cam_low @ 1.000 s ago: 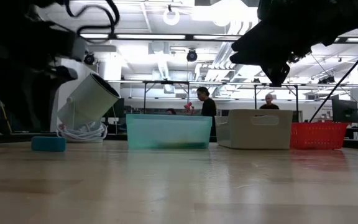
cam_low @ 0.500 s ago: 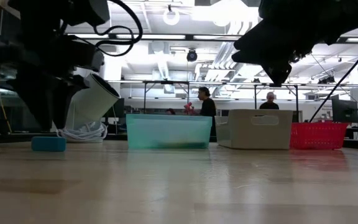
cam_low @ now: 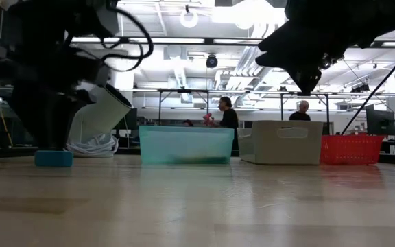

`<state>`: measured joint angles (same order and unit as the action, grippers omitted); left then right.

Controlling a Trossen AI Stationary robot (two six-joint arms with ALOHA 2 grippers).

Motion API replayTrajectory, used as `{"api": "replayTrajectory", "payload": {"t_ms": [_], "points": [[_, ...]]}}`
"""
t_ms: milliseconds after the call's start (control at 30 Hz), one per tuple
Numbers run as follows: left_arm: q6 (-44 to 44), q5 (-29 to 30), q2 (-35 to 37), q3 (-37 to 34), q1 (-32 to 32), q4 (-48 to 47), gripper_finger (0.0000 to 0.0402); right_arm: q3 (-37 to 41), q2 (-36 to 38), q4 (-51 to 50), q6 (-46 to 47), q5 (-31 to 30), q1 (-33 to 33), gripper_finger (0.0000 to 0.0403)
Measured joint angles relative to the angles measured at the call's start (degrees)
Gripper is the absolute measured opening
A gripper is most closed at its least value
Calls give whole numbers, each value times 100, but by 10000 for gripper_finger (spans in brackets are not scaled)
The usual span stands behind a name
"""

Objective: Pick & Place School Supplies
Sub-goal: Put the top blue eraser into the red bin

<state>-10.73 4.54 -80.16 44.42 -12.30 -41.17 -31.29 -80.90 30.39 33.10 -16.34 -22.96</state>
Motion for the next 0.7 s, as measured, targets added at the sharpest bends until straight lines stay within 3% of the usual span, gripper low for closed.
{"api": "replayTrajectory", "payload": {"t_ms": [700], "points": [[-163,-129,-24,-475,64,332,142,0,0,205,-39,149,-106,91]]}}
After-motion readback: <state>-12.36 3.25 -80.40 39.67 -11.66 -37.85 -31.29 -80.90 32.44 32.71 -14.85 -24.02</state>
